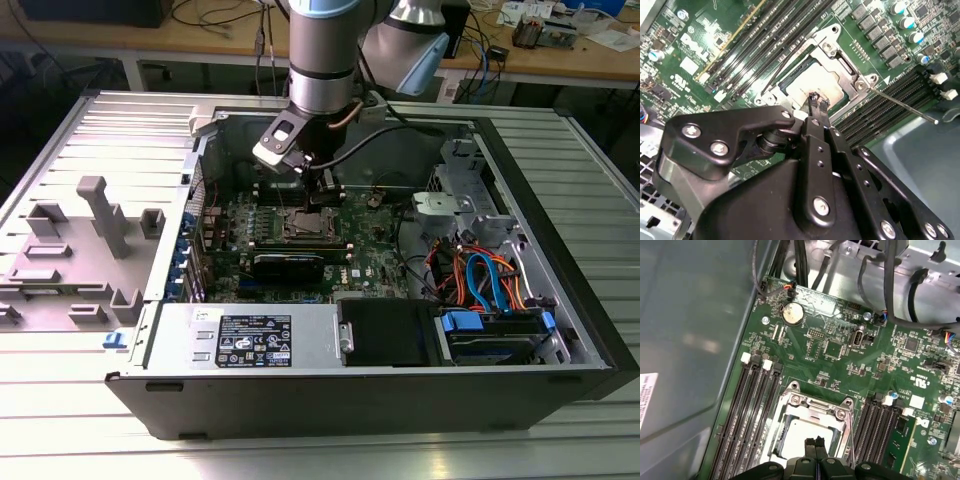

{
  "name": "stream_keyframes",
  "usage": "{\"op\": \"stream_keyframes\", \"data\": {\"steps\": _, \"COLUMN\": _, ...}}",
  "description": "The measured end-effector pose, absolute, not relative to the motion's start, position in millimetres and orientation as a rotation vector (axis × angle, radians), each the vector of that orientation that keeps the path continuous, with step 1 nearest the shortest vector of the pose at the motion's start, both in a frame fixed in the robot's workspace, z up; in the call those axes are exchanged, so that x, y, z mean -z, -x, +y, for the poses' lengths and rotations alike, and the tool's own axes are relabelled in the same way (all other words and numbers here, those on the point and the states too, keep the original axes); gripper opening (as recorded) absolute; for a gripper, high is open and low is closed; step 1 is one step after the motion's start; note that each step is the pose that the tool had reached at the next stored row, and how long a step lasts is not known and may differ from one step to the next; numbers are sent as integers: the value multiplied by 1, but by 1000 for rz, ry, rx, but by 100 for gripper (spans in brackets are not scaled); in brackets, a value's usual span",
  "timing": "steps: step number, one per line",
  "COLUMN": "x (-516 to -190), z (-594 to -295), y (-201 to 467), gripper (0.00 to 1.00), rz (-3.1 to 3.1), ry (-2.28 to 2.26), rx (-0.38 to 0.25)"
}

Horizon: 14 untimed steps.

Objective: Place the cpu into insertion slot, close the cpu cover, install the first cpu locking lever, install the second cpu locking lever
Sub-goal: 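Install the first cpu locking lever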

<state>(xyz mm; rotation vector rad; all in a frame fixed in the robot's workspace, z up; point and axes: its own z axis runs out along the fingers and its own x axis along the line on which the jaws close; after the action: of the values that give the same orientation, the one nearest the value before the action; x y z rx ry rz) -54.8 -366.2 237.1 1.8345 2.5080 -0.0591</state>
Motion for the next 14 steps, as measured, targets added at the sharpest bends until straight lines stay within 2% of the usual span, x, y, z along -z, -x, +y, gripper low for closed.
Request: {"op": "stream_keyframes", "data": {"steps": 14, "x": -244, "z": -366, "y": 56, "gripper": 11, "rz": 2676, "ry": -1572, "rx": 53}}
